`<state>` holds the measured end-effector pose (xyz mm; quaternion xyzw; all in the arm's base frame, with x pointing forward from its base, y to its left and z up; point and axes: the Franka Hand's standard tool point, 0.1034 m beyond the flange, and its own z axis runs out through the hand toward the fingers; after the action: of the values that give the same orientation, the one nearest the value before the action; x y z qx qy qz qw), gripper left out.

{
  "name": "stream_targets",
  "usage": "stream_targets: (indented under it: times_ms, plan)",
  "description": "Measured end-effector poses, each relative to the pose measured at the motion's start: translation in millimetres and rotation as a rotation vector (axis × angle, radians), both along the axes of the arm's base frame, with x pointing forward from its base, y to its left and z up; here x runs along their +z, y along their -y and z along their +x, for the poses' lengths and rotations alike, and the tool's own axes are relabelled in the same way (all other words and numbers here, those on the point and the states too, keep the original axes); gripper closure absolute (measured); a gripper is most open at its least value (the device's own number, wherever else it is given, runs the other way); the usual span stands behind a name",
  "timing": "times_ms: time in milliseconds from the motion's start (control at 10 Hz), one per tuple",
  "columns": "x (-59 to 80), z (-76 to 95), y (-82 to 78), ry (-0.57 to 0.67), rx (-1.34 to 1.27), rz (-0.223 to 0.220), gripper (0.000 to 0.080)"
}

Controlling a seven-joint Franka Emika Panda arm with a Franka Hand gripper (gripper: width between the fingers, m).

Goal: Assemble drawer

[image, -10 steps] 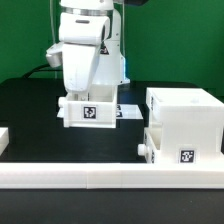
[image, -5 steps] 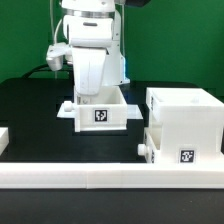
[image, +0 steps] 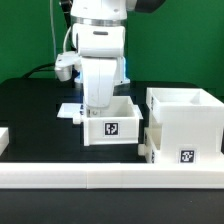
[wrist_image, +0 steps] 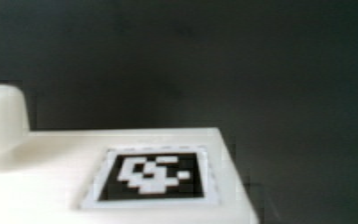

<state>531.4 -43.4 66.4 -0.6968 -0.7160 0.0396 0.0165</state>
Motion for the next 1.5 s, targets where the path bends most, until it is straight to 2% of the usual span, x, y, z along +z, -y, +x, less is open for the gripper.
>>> stream_targets:
  times_ms: [400, 600, 800, 1100, 1300, 1500]
  plan:
    - [-1.9, -0.1, -2.6, 0.011, -0.013, 0.001, 0.0757]
    - [-4.5, 6.5, -12.5, 0.015, -0.033, 0.004, 0.0757]
    - [-6.3, 14.2, -14.1, 0.016, -0.038, 0.005, 0.0757]
    - [-10.9, 13.8, -22.5, 0.010, -0.043, 0.010, 0.0757]
    - [-13.3, 15.9, -26.8, 0.058, -0.039, 0.019, 0.0757]
    - [-14.2, 14.8, -25.9, 0.062, -0.039, 0.019, 0.0757]
